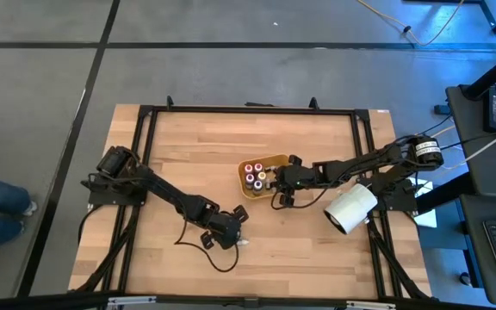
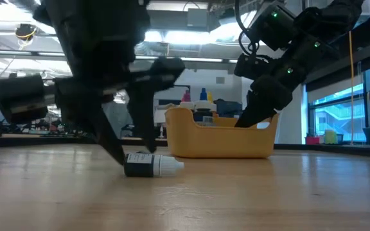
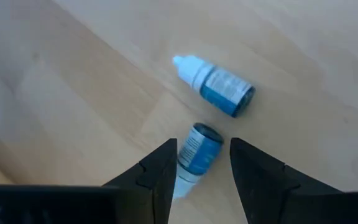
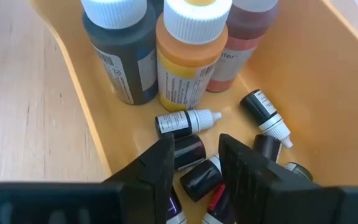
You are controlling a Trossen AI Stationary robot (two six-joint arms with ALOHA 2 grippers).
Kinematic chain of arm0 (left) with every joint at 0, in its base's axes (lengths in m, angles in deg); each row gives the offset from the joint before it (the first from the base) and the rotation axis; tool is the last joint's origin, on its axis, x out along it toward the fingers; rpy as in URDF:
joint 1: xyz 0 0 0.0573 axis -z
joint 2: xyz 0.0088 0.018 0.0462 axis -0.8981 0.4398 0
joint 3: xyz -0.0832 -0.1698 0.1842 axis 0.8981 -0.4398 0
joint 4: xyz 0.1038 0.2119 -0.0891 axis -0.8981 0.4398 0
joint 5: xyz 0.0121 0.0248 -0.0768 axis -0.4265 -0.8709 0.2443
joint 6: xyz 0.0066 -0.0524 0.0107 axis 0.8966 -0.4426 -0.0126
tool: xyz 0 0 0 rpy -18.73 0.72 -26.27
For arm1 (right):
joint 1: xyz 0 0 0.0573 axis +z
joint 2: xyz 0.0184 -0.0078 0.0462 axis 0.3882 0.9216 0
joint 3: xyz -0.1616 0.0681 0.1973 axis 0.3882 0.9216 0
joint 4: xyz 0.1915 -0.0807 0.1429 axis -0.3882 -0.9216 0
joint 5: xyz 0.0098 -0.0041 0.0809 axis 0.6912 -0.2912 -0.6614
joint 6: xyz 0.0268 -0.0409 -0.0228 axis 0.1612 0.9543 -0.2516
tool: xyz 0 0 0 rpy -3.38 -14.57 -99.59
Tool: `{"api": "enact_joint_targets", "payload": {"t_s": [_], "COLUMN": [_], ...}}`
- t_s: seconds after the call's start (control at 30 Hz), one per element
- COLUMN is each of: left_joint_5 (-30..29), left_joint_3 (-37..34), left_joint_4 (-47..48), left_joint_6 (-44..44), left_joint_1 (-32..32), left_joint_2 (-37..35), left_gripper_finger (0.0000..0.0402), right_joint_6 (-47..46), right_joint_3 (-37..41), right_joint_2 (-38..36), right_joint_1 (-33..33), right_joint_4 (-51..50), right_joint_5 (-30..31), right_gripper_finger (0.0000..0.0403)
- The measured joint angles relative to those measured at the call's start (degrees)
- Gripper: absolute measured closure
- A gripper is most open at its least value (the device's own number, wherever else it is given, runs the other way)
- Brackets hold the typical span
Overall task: Pick & Place food coloring
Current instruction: Put the small blue food coloring bottle into the yellow bin
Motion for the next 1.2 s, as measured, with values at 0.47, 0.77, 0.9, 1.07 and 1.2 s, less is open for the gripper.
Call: {"api": "enact_joint_targets", "payload": {"t_s": [0.47, 0.77, 0.9, 1.07, 1.2], "left_joint_5": [6.74, 7.34, 7.58, 7.02, 7.38], "left_joint_3": [0.21, 0.17, 0.11, 1.36, 1.6], "left_joint_4": [0.96, 0.15, 1.86, 8.13, 9.28], "left_joint_6": [-15.09, -27.91, -33.53, -37.55, -40.91], "left_joint_1": [-1.99, -1.82, -1.73, -1.47, -1.61], "left_joint_2": [1.67, 1.72, 0.97, -2.09, -6.59], "left_gripper_finger": [0.028, 0.0339, 0.033, 0.0335, 0.0335], "right_joint_6": [0.56, 3.41, 3.46, 7.89, 15.86], "right_joint_3": [-0.1, -5.21, -9.25, -12.09, -12.11], "right_joint_2": [0.07, -1.13, -3.69, -6.69, -6.77], "right_joint_1": [-0.02, -0.02, 0.51, 3.07, 6.24], "right_joint_4": [-0.14, -4.38, -12.87, -14.86, -7.47], "right_joint_5": [-1.02, -0.55, -0.67, -0.48, -0.29], "right_gripper_finger": [0.0274, 0.0274, 0.0274, 0.0274, 0.0274]}}
